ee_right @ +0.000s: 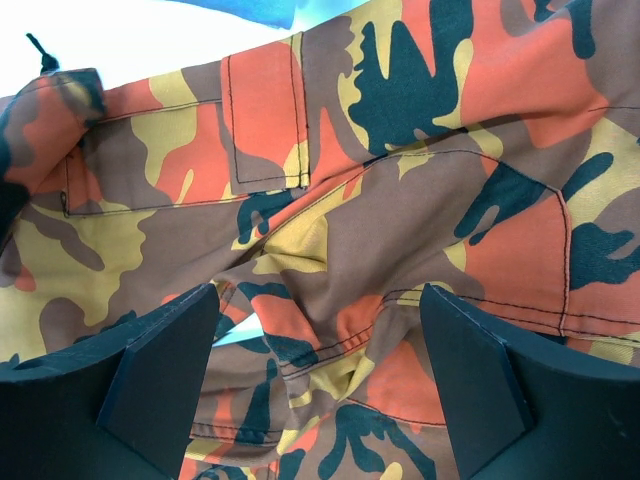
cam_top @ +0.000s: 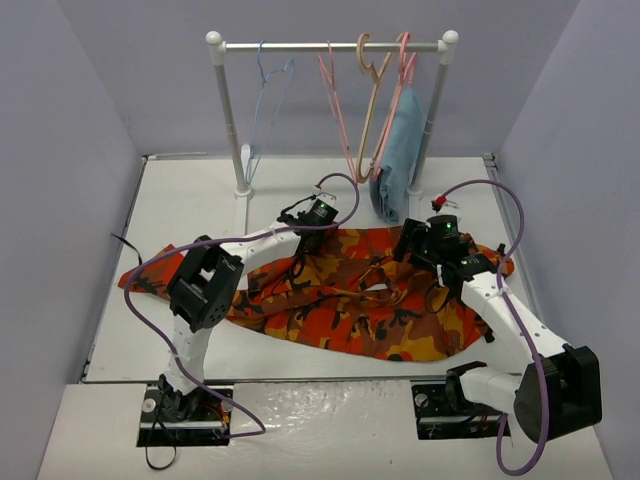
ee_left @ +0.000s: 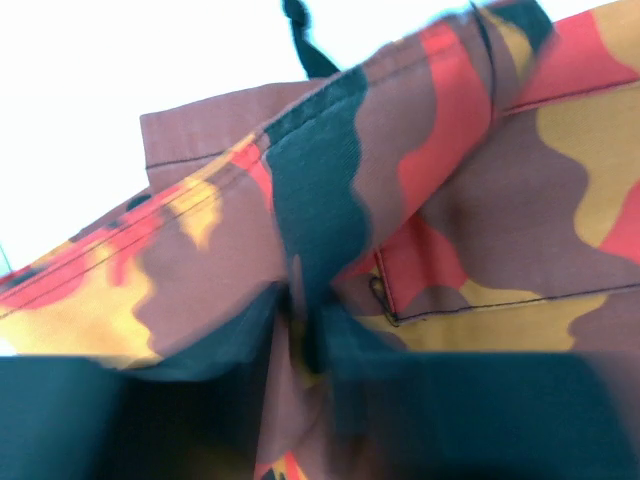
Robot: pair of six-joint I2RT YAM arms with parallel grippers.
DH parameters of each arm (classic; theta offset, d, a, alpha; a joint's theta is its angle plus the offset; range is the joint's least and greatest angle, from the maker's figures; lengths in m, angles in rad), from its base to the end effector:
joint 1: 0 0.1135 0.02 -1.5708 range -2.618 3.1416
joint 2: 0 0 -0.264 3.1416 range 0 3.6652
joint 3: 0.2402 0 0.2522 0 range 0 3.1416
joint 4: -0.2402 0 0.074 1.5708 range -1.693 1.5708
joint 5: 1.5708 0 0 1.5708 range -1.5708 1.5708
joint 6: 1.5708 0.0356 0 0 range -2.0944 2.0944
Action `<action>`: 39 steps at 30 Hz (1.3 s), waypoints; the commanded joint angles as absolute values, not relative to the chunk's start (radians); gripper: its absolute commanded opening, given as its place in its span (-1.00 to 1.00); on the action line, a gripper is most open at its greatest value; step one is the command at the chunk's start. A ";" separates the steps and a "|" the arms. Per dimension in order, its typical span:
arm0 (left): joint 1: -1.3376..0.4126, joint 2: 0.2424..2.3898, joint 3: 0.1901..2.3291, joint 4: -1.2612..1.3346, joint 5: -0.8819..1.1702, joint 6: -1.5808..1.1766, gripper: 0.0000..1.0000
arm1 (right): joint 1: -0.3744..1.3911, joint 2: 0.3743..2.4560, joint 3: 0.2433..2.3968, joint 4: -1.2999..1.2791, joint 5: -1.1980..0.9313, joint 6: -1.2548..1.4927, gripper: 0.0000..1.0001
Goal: Place the trousers on the hanger
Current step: Move the trousers to the center of the board
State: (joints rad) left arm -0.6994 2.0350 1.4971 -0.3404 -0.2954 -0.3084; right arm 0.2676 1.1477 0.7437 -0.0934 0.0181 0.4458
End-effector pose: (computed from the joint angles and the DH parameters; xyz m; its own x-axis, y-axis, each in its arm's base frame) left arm 0.3497 -0.2807 0.1924 -0.7049 0.2136 -0.6763 0.2725 0.9619 0.0197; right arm 0.2478 0.0673 0.2608 -0.5226 0.3038 -0.7967 -0.0263 0.9282 0.3711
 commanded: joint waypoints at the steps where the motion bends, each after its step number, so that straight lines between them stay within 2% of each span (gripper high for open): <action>1: -0.698 1.969 1.504 -0.324 -0.350 -0.287 -0.95 | 0.262 1.133 0.747 -0.064 0.020 0.454 0.57; 2: -0.695 1.960 1.499 -0.327 -0.356 -0.287 -1.00 | 0.262 1.136 0.747 -0.064 0.020 0.454 0.57; 8: -0.613 1.783 1.446 -0.378 -0.367 -0.283 -1.00 | 0.259 1.142 0.773 -0.064 0.015 0.449 0.57; 14: -0.396 1.528 1.281 -0.431 -0.340 -0.270 -1.00 | 0.258 1.150 0.801 -0.066 0.018 0.442 0.57; 16: -0.308 1.470 1.225 -0.429 -0.290 -0.274 -0.89 | 0.253 1.164 0.807 -0.064 0.022 0.440 0.57; 20: -0.199 1.395 1.158 -0.410 -0.223 -0.270 -0.82 | 0.244 1.194 0.810 -0.066 0.037 0.447 0.57; 24: -0.171 1.378 1.130 -0.384 -0.143 -0.263 -0.82 | 0.240 1.252 0.822 -0.063 0.028 0.459 0.57; 28: -0.143 1.378 1.111 -0.389 -0.170 -0.290 -0.83 | 0.238 1.323 0.840 -0.058 0.044 0.495 0.58; 33: 0.009 1.344 1.043 -0.335 -0.153 -0.376 -0.94 | 0.238 1.419 0.891 -0.057 0.092 0.528 0.70; 39: 0.098 1.360 1.031 -0.314 -0.147 -0.392 -1.00 | 0.237 1.548 0.921 -0.048 0.155 0.568 0.70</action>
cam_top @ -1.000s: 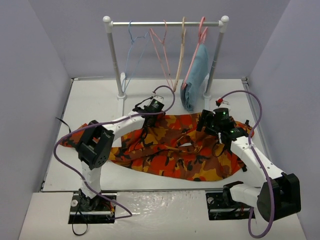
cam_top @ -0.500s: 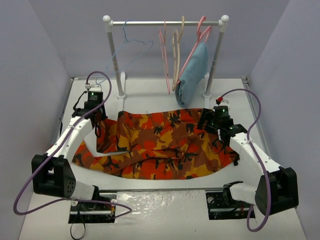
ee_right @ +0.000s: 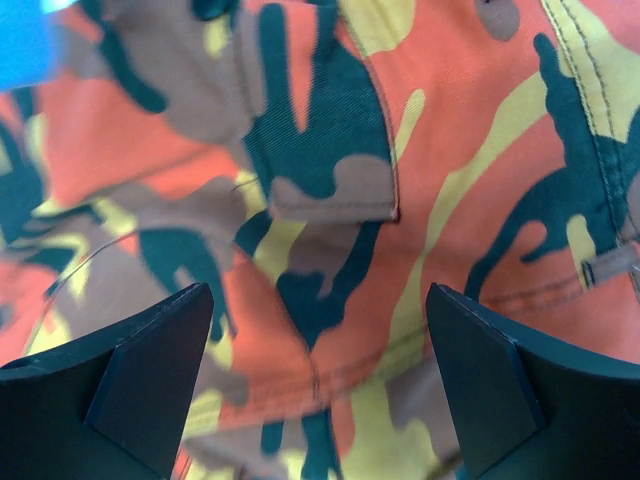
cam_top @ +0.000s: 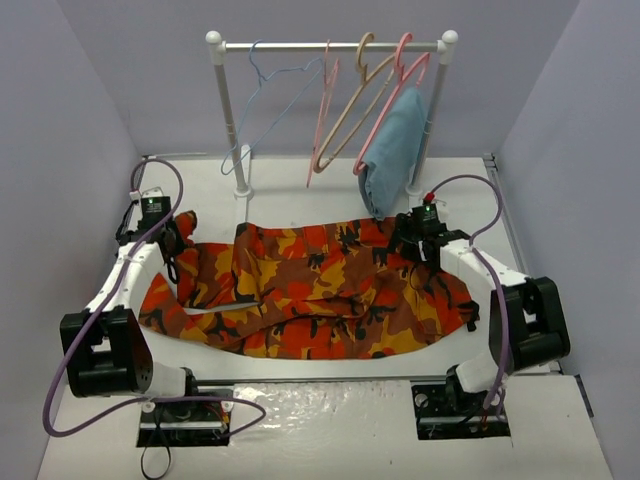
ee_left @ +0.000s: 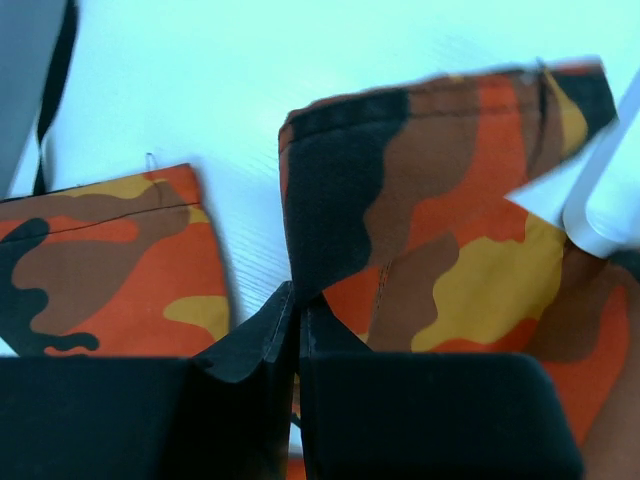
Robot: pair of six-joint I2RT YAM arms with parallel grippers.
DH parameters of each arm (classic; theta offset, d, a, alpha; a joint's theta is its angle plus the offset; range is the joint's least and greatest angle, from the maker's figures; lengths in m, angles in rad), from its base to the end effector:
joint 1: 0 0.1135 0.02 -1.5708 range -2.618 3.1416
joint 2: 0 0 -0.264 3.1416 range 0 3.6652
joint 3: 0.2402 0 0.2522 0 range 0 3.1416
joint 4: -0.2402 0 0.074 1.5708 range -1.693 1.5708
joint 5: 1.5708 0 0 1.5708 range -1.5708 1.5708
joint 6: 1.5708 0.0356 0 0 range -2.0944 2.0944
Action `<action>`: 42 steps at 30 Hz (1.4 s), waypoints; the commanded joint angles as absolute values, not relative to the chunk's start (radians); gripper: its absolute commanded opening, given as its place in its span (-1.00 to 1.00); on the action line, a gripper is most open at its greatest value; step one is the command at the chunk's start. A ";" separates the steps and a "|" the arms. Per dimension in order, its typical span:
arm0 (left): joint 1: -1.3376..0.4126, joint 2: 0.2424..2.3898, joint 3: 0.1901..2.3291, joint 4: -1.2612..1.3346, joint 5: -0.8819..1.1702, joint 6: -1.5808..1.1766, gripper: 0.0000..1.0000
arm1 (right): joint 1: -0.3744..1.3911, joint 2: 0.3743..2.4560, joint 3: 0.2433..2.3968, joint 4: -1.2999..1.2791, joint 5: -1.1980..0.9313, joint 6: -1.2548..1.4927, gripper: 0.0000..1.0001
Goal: Place the trousers on the hanger
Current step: Move the trousers to the center of the board
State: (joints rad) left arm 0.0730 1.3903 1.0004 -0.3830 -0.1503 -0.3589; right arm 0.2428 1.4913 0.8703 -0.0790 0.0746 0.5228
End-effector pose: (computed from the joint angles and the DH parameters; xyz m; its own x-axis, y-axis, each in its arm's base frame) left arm 0.2990 0.0272 0.2594 -0.5891 -0.3913 -0.7070 -0.4122 0.8981 -0.1536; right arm 0.3083 0.0736 0.2124 -0.6339 0.3560 -0.6867 0.1525 0.9279 0.3403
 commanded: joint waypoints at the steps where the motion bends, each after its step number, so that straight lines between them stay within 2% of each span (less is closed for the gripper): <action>1: 0.113 1.368 1.028 -0.310 -0.146 -0.392 -1.00 | 0.235 1.565 0.924 -0.050 0.156 0.570 0.68; 7: 0.183 1.415 1.025 -0.286 -0.141 -0.414 -1.00 | 0.178 1.635 0.861 -0.082 0.143 0.611 0.48; 15: 0.221 1.482 1.073 -0.237 -0.100 -0.438 -1.00 | -0.149 1.556 0.771 -0.129 0.095 0.621 0.46; 20: 0.266 1.494 1.104 -0.188 -0.087 -0.454 -1.00 | -0.247 1.461 0.776 -0.133 0.101 0.630 0.48; 21: 0.271 1.503 1.120 -0.187 -0.081 -0.453 -0.95 | -0.243 1.445 0.781 -0.132 0.096 0.630 0.49; 23: 0.272 1.533 1.171 -0.200 -0.058 -0.435 -0.53 | -0.232 1.429 0.793 -0.129 0.073 0.625 0.53; 25: 0.272 1.531 1.191 -0.216 -0.053 -0.436 -0.20 | -0.193 1.403 0.811 -0.129 0.057 0.609 0.55; 27: 0.269 1.501 1.189 -0.238 -0.051 -0.443 0.26 | -0.137 1.371 0.824 -0.132 0.058 0.599 0.58; 29: 0.262 1.448 1.164 -0.260 -0.051 -0.459 0.40 | -0.075 1.338 0.838 -0.138 0.069 0.587 0.61; 33: 0.217 1.387 1.105 -0.311 -0.042 -0.455 0.40 | -0.007 1.303 0.867 -0.157 0.075 0.550 0.63; 35: 0.123 1.367 1.073 -0.324 -0.080 -0.428 0.39 | 0.036 1.297 0.887 -0.168 0.068 0.510 0.63; 38: 0.038 1.419 1.066 -0.346 -0.133 -0.376 0.37 | 0.069 1.300 0.902 -0.172 0.046 0.484 0.66; 42: 0.011 1.551 1.110 -0.399 -0.140 -0.369 0.37 | 0.096 1.312 0.910 -0.173 0.025 0.478 0.72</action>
State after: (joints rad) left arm 0.0267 1.4439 1.0526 -0.3435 -0.0949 -0.4053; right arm 0.0698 1.3182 0.8673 -0.1617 0.0405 0.5096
